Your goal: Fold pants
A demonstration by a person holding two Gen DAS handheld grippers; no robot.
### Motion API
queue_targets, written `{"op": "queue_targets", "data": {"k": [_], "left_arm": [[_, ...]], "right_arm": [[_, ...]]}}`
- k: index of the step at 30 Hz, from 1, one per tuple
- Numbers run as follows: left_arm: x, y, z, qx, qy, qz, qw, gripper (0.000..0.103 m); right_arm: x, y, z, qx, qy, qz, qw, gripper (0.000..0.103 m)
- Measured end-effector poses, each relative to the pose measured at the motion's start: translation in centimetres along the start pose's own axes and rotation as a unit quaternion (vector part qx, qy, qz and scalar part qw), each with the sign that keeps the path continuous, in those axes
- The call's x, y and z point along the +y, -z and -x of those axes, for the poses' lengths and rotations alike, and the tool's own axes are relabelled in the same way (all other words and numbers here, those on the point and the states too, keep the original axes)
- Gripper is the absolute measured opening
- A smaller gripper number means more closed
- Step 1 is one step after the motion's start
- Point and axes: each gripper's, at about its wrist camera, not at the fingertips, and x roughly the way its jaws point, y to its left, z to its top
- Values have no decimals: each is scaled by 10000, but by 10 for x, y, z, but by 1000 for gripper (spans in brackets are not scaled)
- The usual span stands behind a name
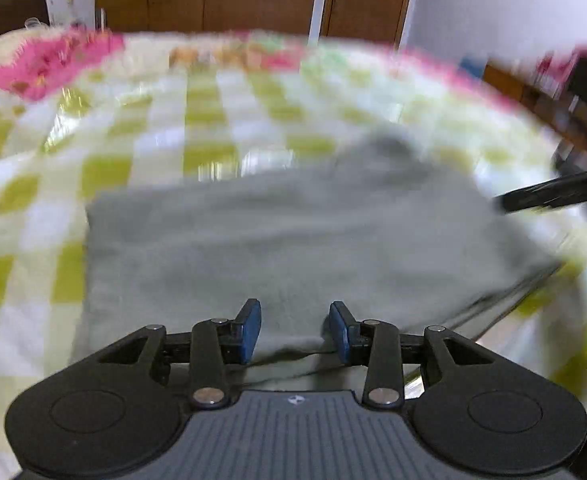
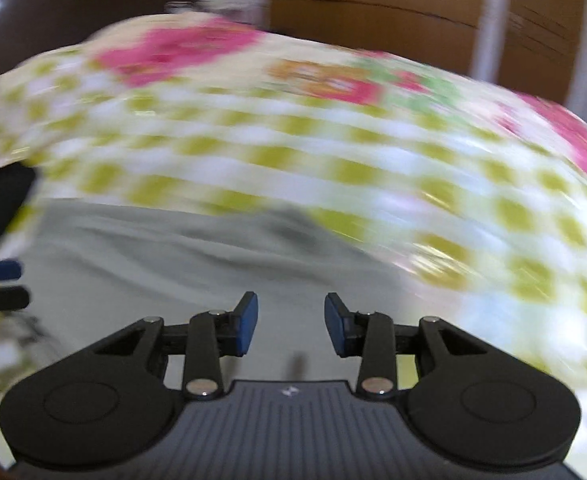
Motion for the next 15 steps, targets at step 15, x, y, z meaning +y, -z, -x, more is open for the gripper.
{"op": "queue_targets", "data": {"k": [15], "left_arm": [[-48, -31, -14, 216, -126, -507, 9984, 50]], "right_arm": [[-95, 55, -35, 912, -2017, -2479, 9432, 44]]}}
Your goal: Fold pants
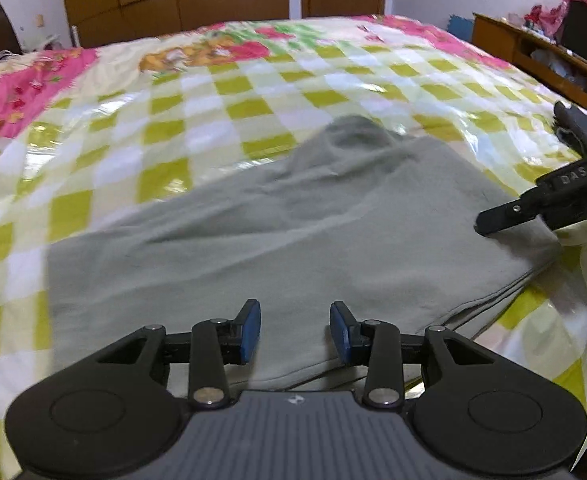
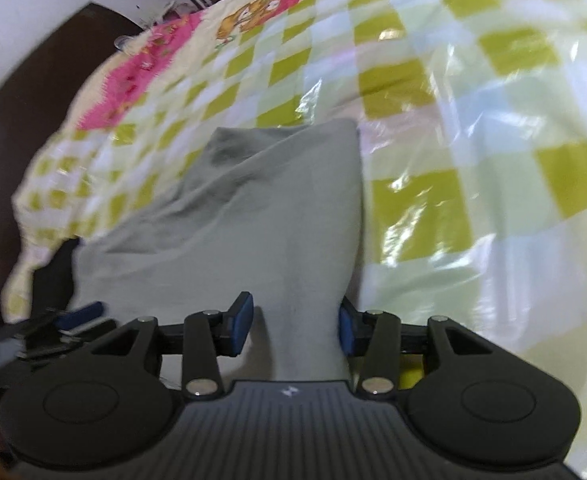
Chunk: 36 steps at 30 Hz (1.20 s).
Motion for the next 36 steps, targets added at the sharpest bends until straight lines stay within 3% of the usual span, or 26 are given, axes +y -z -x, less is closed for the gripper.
{"op": "queue_targets", "data": {"k": [1, 3, 5, 8, 15, 21, 24, 26, 28, 36], "left_arm": [[-5, 0, -6, 66, 0, -34, 10000, 50], [-13, 0, -12, 162, -28, -76, 9998, 50], [-22, -2, -13, 189, 133, -57, 9997, 50], [-47, -6, -14, 159, 471, -277, 9984, 50], [-94, -31, -11, -184, 774, -834, 9933, 50], [-99, -59, -20, -681, 201, -785, 9944, 50], [-98, -66, -44, -702, -278, -665, 9949, 50], [-98, -65, -65, -494, -593, -651, 9949, 50], [-96, -61, -78, -269, -638, -546, 9961, 51], [-103, -48, -39, -473, -643, -614, 9949, 52]], "right_arm": [[-7, 0, -3, 12, -117, -171, 9998, 41], [-17, 0, -6, -24, -240, -452, 9987, 9], [-20, 1, 0, -55, -380, -580, 9976, 5], [-25, 2, 22, -199, -426, -529, 9975, 4], [-55, 12, 77, -546, 313, -499, 9968, 5], [-62, 20, 83, -641, 307, -487, 9963, 7], [-67, 20, 77, -701, 270, -592, 9954, 11], [-68, 21, 76, -683, 223, -602, 9956, 11], [-69, 23, 79, -700, 232, -547, 9958, 12], [-74, 19, 83, -765, 51, -526, 9957, 16]]}}
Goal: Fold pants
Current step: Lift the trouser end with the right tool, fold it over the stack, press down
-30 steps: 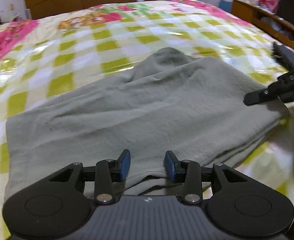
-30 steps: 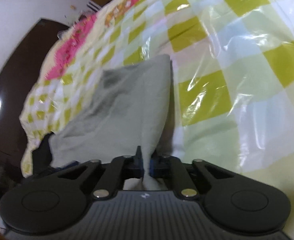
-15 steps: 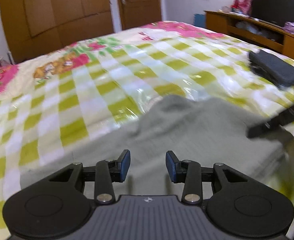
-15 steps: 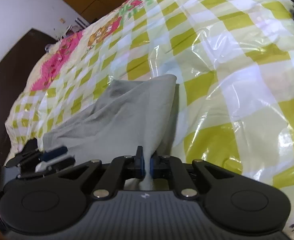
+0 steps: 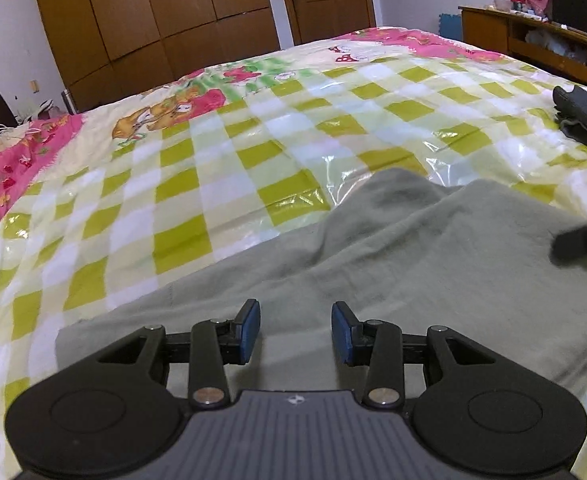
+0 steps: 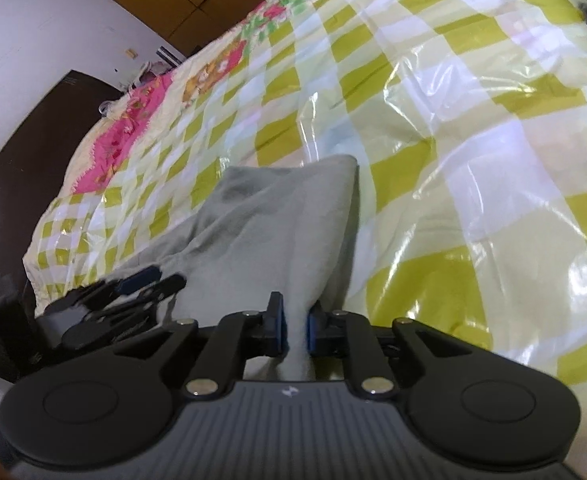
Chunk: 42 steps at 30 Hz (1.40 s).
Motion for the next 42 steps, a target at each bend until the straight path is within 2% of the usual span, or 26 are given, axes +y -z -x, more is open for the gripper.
{"op": "queue_targets", "data": {"k": [3, 5, 9, 13, 15, 20, 23, 26, 31, 38, 42], "left_arm": [[-3, 16, -3, 295, -19, -120, 9995, 52], [-4, 23, 3, 276, -31, -133, 9995, 52], [-2, 29, 12, 351, 183, -40, 9992, 52], [-13, 39, 22, 260, 195, -347, 9989, 52], [-16, 43, 29, 227, 282, -442, 9984, 52], [-10, 45, 43, 131, 469, -334, 9983, 51], [-5, 49, 47, 118, 674, -240, 9974, 52], [-6, 58, 45, 75, 702, -310, 9970, 52], [6, 61, 42, 82, 907, 105, 9958, 53], [10, 67, 46, -30, 960, 105, 9953, 53], [26, 68, 65, -239, 732, 91, 9970, 53]], "right_arm": [[-4, -4, -1, -87, -68, -72, 9999, 18], [-8, -5, -5, -29, -113, -165, 9998, 20], [-10, -4, -8, 87, -145, -304, 9994, 21], [-10, -2, -11, 180, -184, -447, 9987, 23], [-8, -3, -9, 108, -117, -495, 9986, 9], [0, -8, 4, -156, -153, -514, 9984, 7], [13, -11, 9, -216, -106, -360, 9991, 7], [29, -15, 13, -297, -77, -209, 9993, 7], [66, -23, 14, -313, -79, 116, 9994, 7], [133, -30, -2, -290, -209, 765, 9964, 7], [166, -29, -23, -162, -233, 1100, 9935, 7]]}}
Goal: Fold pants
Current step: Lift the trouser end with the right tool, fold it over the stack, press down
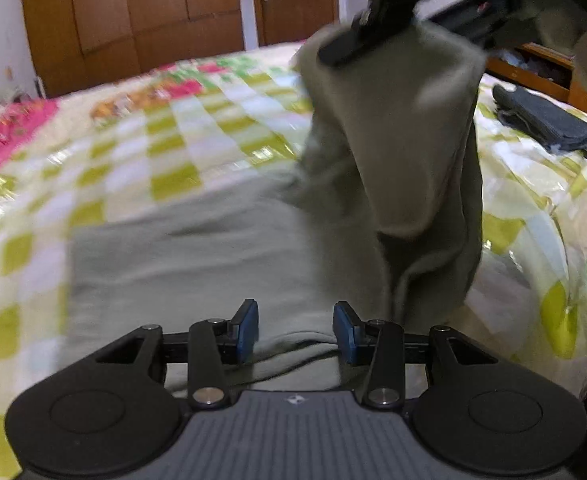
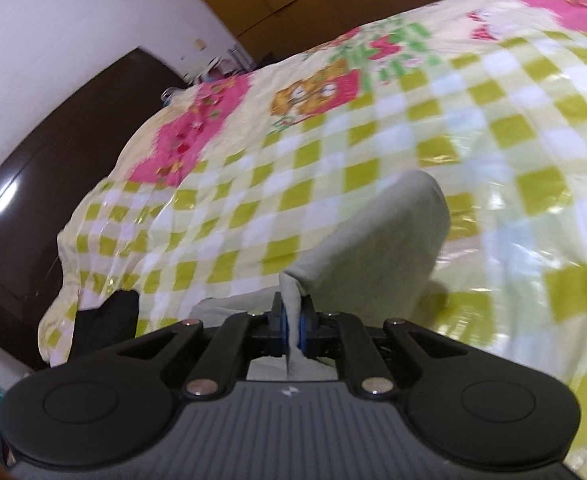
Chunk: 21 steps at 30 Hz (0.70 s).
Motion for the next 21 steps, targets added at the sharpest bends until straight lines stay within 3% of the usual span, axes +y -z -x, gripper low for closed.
{"op": "queue_targets", "data": {"k": [9, 12, 21], "left_arm": [[54, 18, 13, 171, -701, 353, 9968, 53], [63, 22, 19, 68, -707, 576, 9958, 53], [70, 30, 2, 330, -360, 743, 9960, 53]], "right_arm": [[45, 6, -40, 411, -77, 442, 9981, 7], [56, 9, -50, 519, -55, 505, 9974, 7], [89, 20, -83, 881, 79, 800, 9929, 7]]}}
